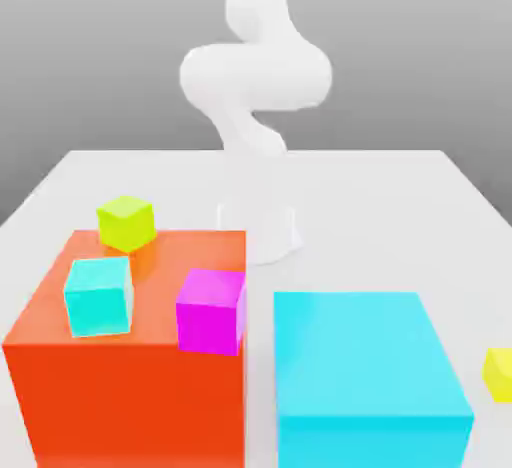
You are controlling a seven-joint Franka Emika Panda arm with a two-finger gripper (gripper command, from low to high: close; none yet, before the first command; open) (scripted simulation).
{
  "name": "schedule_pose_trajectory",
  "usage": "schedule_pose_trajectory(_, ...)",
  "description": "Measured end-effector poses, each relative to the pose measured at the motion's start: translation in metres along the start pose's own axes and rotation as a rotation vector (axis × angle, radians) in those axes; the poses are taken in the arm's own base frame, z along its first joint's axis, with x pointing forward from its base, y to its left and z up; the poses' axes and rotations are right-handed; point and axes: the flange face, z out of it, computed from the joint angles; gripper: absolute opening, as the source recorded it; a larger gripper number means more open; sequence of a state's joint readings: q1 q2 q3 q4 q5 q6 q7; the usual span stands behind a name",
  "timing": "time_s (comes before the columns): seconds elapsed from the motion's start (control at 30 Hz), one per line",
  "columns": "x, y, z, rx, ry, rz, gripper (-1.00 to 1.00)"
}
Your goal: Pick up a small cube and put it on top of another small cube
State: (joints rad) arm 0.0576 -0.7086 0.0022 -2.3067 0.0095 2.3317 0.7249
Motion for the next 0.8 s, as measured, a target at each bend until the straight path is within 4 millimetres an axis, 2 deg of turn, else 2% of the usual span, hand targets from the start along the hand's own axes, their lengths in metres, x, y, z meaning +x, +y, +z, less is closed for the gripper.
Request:
schedule_pose_trajectory(0.17,-0.043,-0.035,0.094,-0.017,-0.16,-0.237,0.0)
schedule_pose_trajectory(0.33,-0.109,-0.061,0.177,-0.026,-0.309,-0.476,0.0)
schedule_pose_trajectory(0.53,-0.212,-0.075,0.261,-0.028,-0.48,-0.771,0.0)
schedule_pose_trajectory(0.63,-0.28,-0.077,0.293,-0.017,-0.567,-0.941,0.0)
schedule_pose_trajectory(0.8,-0.373,-0.054,0.342,-0.019,-0.699,-1.18,0.0)
